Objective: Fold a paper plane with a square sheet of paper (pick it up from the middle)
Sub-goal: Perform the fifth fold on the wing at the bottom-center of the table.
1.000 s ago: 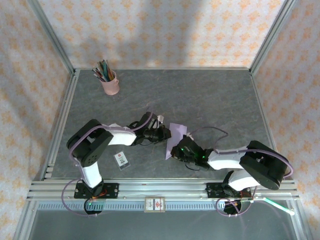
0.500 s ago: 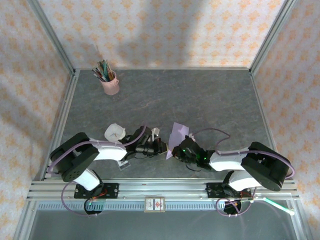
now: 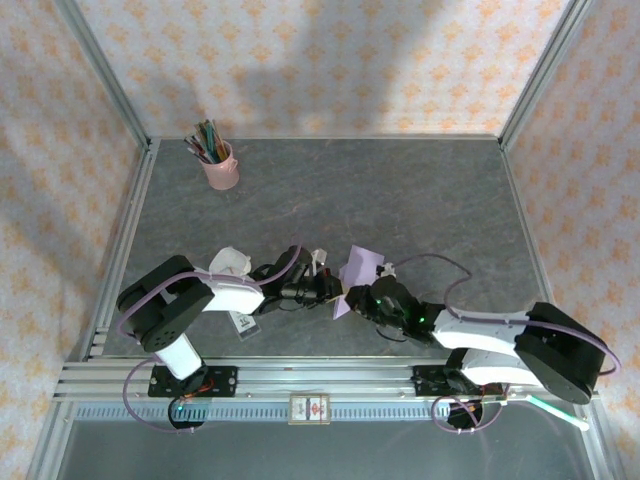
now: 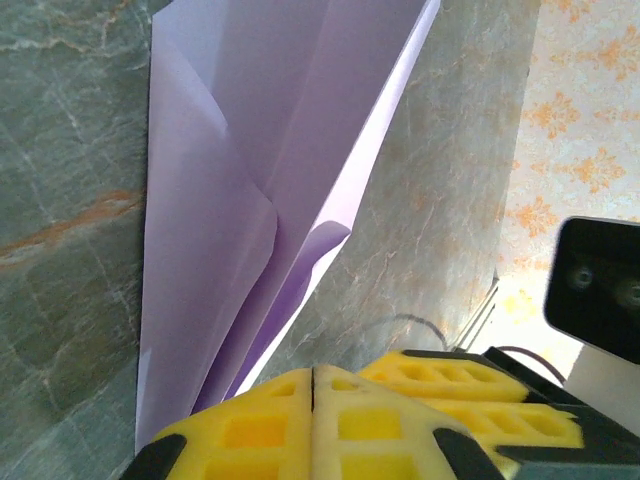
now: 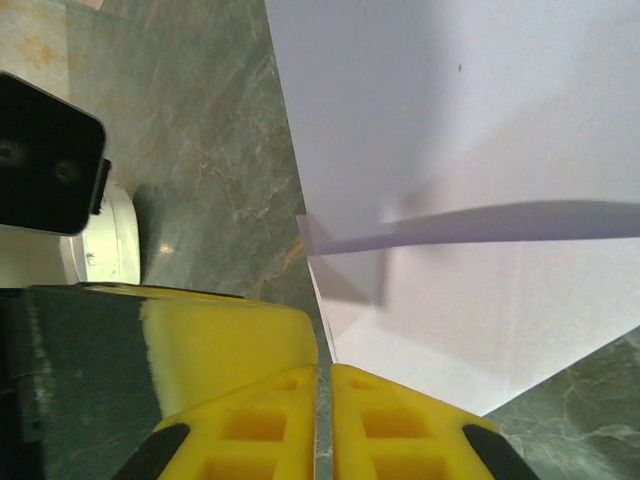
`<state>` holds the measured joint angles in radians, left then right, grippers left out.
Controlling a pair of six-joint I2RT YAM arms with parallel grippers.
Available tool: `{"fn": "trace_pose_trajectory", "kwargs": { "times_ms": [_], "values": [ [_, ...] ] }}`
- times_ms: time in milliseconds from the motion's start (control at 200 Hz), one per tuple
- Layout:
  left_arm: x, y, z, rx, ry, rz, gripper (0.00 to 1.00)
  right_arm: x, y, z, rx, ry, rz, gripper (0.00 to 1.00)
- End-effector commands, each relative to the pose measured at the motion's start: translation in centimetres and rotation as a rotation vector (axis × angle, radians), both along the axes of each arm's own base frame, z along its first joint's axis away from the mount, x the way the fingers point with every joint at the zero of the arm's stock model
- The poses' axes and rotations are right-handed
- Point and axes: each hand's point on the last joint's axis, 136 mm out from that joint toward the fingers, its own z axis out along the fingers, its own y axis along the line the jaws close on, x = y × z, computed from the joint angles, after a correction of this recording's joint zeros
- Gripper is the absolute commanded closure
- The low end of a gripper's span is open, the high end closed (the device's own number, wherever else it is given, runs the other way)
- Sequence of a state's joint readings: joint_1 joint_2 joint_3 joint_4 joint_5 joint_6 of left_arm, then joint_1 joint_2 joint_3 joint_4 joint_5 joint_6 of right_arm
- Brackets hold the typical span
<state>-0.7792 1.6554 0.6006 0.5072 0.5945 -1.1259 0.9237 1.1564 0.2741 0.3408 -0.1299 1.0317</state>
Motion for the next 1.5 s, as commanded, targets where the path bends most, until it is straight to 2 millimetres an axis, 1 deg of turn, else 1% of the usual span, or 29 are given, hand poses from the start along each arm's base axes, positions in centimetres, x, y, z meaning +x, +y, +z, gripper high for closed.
{"fn": "trace_pose_trajectory", "kwargs": {
  "times_ms": [0,140,215,310,405,531,671,766,881,1011,1201,1261,1281,1492],
  "values": [
    [0.5,-0.7,1.8,-0.034,-0.041,0.0,0.93,1.0,-2.4,-0.3,-0.094,-0.023,-0.064,0.89],
    [0.0,-1.9,1.7,-0.032,-0.039,-0.031,0.92,2.3,-5.5,-0.4,-0.158,-0.021,-0.15,0.89],
    [0.1,-2.6,1.5,-0.029,-0.036,-0.044,0.91,2.9,-7.0,-0.3,-0.188,-0.031,-0.188,0.89],
    [0.7,-2.7,0.8,-0.004,-0.035,-0.041,0.91,3.4,-7.7,0.2,-0.211,-0.044,-0.197,0.89],
    [1.5,-2.1,-0.1,0.015,-0.028,-0.022,0.92,3.5,-7.7,0.4,-0.219,-0.05,-0.19,0.89],
    [2.2,-1.4,-1.2,0.043,-0.023,-0.018,0.93,3.4,-7.6,0.4,-0.218,-0.048,-0.18,0.89],
    [2.9,-0.3,-1.5,0.045,-0.022,0.001,0.93,3.3,-7.5,0.4,-0.215,-0.046,-0.17,0.88],
    [3.1,0.4,-2.0,0.056,-0.018,0.006,0.93,3.4,-7.2,0.6,-0.213,-0.054,-0.155,0.88],
    [2.8,0.9,-2.8,0.061,-0.001,0.005,0.93,3.4,-6.6,0.8,-0.212,-0.059,-0.119,0.85],
    [2.6,1.6,-3.4,0.069,0.011,0.016,0.94,3.5,-5.2,0.9,-0.217,-0.06,-0.042,0.81],
    [2.6,3.2,-4.2,0.067,0.027,0.057,0.94,3.6,-3.3,0.7,-0.242,-0.06,0.081,0.78],
    [2.3,3.6,-4.5,0.073,0.034,0.065,0.94,3.7,-2.8,1.1,-0.242,-0.064,0.107,0.77],
    [2.2,3.7,-4.5,0.074,0.034,0.071,0.94,3.7,-2.6,0.6,-0.254,-0.05,0.117,0.76],
    [0.8,6.1,-5.1,0.068,0.056,0.18,0.95,3.8,-1.5,0.1,-0.225,-0.007,0.139,0.72]
  ]
}}
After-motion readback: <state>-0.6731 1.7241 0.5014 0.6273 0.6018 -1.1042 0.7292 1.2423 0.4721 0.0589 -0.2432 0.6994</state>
